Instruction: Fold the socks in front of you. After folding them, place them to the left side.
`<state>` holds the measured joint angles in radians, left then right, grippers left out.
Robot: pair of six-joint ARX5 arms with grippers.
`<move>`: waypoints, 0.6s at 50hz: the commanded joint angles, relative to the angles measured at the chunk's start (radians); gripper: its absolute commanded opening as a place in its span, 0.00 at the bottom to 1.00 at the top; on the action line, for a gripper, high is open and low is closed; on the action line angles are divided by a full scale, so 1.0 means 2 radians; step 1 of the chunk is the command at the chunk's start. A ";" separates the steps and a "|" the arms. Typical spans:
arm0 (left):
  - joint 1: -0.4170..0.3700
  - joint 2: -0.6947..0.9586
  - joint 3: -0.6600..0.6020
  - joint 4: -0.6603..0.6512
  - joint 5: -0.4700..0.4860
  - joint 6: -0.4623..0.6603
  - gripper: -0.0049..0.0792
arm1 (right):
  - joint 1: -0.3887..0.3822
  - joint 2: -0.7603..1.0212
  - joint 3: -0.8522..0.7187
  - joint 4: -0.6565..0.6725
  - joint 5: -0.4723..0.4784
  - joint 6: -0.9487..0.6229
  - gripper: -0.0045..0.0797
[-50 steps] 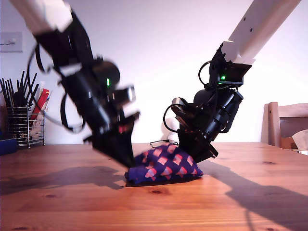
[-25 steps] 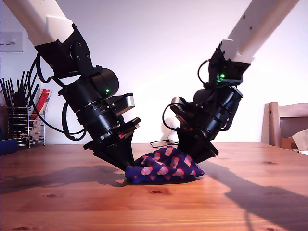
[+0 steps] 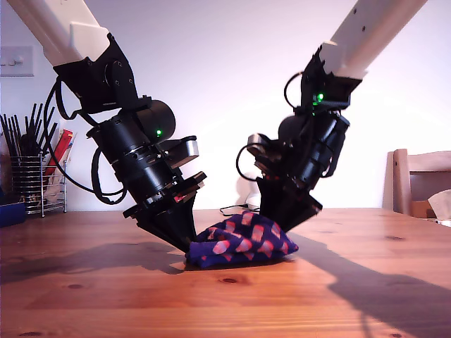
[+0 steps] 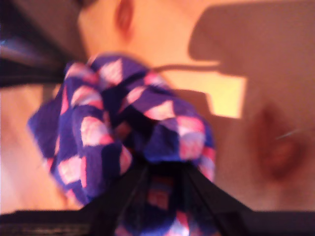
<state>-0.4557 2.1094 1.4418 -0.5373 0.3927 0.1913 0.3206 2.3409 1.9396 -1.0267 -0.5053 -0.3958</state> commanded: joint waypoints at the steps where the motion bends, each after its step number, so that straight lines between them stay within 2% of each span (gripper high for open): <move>1: -0.005 0.039 -0.028 -0.021 -0.008 0.006 0.03 | 0.000 -0.014 0.013 -0.002 0.011 0.003 0.31; 19: -0.010 0.039 -0.028 -0.047 -0.008 0.010 0.03 | 0.021 -0.014 0.020 0.002 -0.007 0.003 0.29; 30: -0.030 0.039 -0.028 -0.061 -0.004 0.014 0.03 | 0.037 -0.014 0.022 0.023 -0.004 0.020 0.39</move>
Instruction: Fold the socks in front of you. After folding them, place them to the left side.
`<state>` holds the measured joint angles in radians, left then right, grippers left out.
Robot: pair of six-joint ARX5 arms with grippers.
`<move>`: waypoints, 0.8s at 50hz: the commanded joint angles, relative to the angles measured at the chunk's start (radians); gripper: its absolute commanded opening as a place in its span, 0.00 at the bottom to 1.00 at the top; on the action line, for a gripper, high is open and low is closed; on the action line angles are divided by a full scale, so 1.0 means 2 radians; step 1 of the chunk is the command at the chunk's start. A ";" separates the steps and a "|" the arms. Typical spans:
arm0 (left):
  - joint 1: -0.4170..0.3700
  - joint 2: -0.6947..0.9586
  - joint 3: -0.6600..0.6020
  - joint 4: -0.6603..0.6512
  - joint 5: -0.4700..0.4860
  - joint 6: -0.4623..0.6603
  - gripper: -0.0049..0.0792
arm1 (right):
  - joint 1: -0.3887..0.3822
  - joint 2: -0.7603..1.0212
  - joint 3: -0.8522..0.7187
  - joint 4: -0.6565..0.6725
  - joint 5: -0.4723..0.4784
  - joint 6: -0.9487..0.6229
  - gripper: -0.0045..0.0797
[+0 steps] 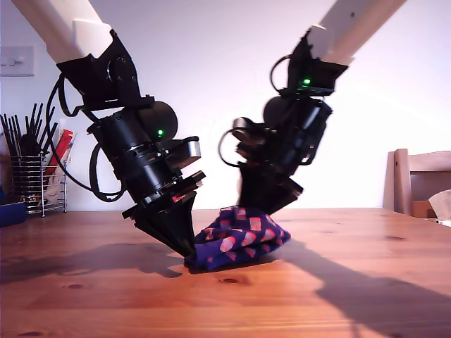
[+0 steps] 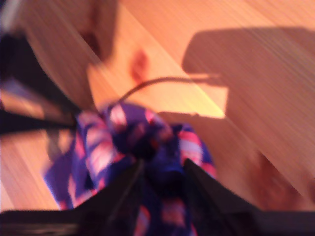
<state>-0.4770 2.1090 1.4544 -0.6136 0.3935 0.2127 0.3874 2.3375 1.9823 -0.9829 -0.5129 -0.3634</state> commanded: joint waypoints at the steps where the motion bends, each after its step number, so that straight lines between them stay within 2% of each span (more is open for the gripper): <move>1: -0.023 0.039 -0.034 -0.023 -0.005 0.003 0.03 | 0.005 -0.012 0.001 0.002 0.000 0.005 0.39; 9: -0.051 0.039 -0.034 -0.023 0.002 0.007 0.03 | 0.009 -0.012 0.013 0.010 0.020 0.021 0.39; 31: -0.051 0.039 -0.034 -0.011 -0.009 0.000 0.03 | 0.010 -0.012 0.028 -0.065 0.042 0.024 0.39; 40: -0.051 0.039 -0.034 -0.014 -0.008 -0.001 0.03 | 0.016 -0.012 0.027 -0.081 0.087 0.022 0.39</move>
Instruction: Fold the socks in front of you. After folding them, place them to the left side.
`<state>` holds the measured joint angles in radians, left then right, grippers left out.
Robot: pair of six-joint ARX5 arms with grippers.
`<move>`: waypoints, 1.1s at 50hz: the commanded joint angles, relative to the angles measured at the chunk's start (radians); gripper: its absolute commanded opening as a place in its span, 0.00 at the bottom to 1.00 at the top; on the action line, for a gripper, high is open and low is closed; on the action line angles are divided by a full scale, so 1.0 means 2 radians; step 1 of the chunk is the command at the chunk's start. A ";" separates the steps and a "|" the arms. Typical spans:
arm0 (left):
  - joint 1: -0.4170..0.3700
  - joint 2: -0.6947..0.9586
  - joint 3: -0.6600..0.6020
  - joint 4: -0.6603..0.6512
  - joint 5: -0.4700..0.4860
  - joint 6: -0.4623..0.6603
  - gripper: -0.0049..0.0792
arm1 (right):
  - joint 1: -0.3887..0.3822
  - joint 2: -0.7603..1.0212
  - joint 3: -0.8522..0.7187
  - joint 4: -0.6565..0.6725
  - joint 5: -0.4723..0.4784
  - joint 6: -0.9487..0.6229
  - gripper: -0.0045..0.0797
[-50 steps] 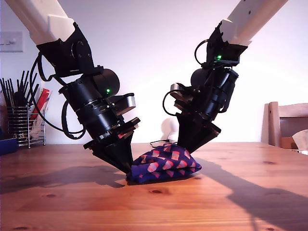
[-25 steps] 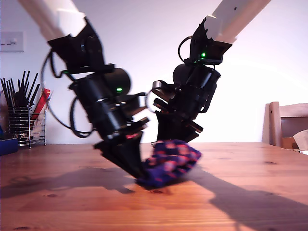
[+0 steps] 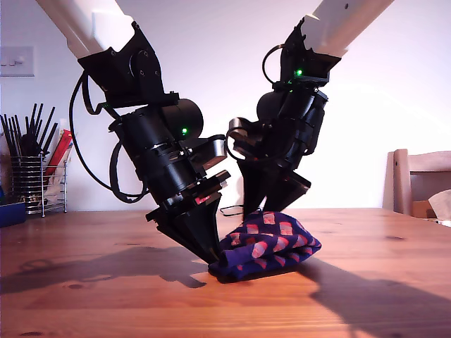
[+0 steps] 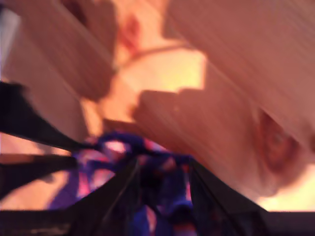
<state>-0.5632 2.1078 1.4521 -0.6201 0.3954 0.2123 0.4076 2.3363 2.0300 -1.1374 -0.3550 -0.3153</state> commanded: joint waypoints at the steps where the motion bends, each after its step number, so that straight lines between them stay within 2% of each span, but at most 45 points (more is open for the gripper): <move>1: -0.008 0.040 -0.033 -0.011 -0.009 -0.001 0.03 | 0.006 -0.011 0.004 -0.004 0.010 -0.003 0.39; 12: -0.007 0.040 -0.033 -0.006 -0.009 -0.001 0.03 | 0.014 -0.011 0.004 -0.028 0.028 -0.003 0.38; 27: -0.007 0.040 -0.033 -0.011 -0.010 -0.001 0.03 | 0.019 -0.011 0.004 -0.050 0.041 -0.013 0.04; 55: -0.005 0.040 -0.033 -0.023 -0.019 -0.001 0.03 | 0.002 -0.011 0.004 -0.067 0.145 -0.015 0.04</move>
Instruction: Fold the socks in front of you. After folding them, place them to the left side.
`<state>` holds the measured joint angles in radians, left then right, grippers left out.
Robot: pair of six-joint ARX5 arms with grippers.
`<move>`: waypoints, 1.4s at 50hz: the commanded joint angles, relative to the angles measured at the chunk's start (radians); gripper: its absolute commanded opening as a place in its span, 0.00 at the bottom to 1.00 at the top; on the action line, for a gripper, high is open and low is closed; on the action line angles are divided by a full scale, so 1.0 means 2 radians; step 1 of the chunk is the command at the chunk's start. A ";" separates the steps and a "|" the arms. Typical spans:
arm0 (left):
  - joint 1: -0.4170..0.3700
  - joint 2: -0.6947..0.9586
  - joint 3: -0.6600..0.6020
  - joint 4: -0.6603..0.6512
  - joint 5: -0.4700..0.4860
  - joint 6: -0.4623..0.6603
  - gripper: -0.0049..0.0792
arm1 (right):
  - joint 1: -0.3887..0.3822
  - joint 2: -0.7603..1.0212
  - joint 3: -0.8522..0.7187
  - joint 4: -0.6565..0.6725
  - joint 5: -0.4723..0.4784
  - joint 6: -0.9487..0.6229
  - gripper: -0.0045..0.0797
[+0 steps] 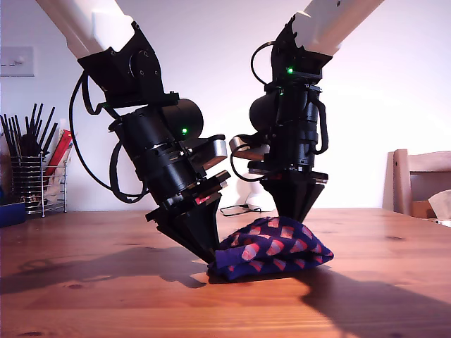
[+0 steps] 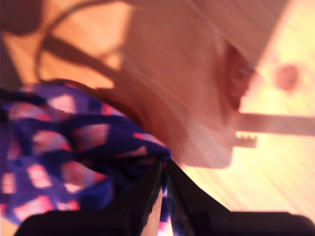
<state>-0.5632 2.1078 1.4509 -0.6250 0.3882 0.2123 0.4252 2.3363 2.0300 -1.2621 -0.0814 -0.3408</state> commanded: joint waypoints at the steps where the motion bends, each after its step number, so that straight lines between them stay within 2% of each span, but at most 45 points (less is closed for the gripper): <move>1: -0.004 0.040 -0.033 -0.021 -0.015 -0.001 0.03 | -0.009 -0.011 0.004 -0.005 0.012 -0.002 0.04; 20: 0.012 0.040 -0.033 -0.037 -0.015 0.003 0.03 | -0.060 -0.011 0.004 0.016 0.023 -0.002 0.04; 34: 0.016 0.040 -0.033 -0.033 -0.015 0.003 0.03 | -0.070 -0.011 0.004 0.049 0.013 -0.006 0.04; 39: 0.016 0.040 -0.033 -0.032 -0.015 0.003 0.03 | -0.070 -0.011 0.004 0.039 -0.025 0.003 0.04; 41: 0.016 0.040 -0.033 -0.031 -0.015 0.003 0.03 | -0.068 -0.011 0.004 0.031 -0.056 0.004 0.06; 43: 0.016 0.040 -0.033 -0.031 -0.015 0.003 0.03 | -0.068 -0.011 0.004 0.022 -0.077 0.007 0.11; 48: 0.016 0.040 -0.033 -0.026 -0.015 0.003 0.03 | -0.063 -0.011 0.004 0.004 -0.112 0.019 0.31; 50: 0.017 0.040 -0.033 -0.026 -0.015 0.003 0.03 | -0.061 -0.011 0.004 0.001 -0.120 0.019 0.35; 61: 0.018 0.040 -0.033 -0.029 -0.015 0.003 0.03 | -0.060 -0.011 0.004 -0.028 -0.166 0.011 0.35; 70: 0.018 0.040 -0.033 -0.028 -0.015 0.003 0.03 | -0.051 -0.011 0.004 -0.028 -0.177 0.013 0.35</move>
<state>-0.5377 2.1078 1.4548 -0.6540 0.3935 0.2134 0.3092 2.3363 2.0300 -1.3140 -0.4263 -0.3145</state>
